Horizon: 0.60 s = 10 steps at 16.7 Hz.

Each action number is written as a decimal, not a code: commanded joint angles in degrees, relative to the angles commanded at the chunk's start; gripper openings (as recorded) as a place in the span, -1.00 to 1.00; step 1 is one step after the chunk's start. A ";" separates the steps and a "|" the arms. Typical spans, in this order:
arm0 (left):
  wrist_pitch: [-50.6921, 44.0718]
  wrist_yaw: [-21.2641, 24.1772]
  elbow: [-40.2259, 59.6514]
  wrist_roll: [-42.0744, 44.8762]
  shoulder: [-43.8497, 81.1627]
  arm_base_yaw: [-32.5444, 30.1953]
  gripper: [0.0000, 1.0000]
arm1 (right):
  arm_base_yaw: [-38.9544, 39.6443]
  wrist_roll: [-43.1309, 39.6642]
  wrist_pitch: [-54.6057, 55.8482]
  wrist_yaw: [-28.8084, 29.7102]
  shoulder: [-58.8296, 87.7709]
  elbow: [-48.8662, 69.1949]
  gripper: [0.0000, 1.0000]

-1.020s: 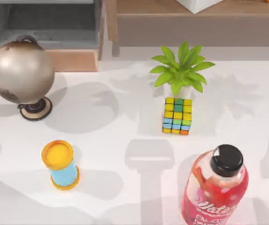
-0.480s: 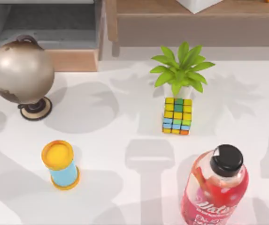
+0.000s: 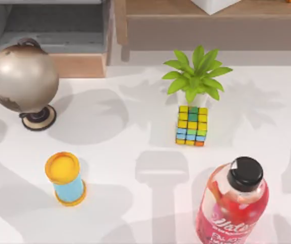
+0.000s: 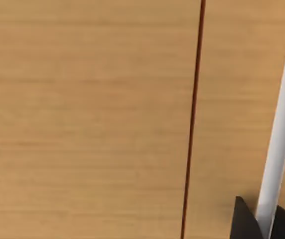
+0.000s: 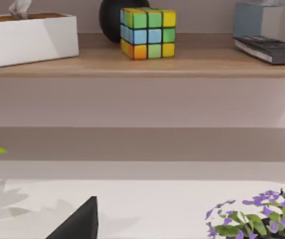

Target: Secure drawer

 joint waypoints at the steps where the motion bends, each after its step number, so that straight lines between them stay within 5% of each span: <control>1: 0.00 0.00 0.00 0.00 0.00 0.00 -0.40 | 0.00 0.00 0.00 0.00 0.00 0.00 1.00; 10: 0.00 0.00 0.00 0.00 0.00 0.00 0.96 | 0.00 0.00 0.00 0.00 0.00 0.00 1.00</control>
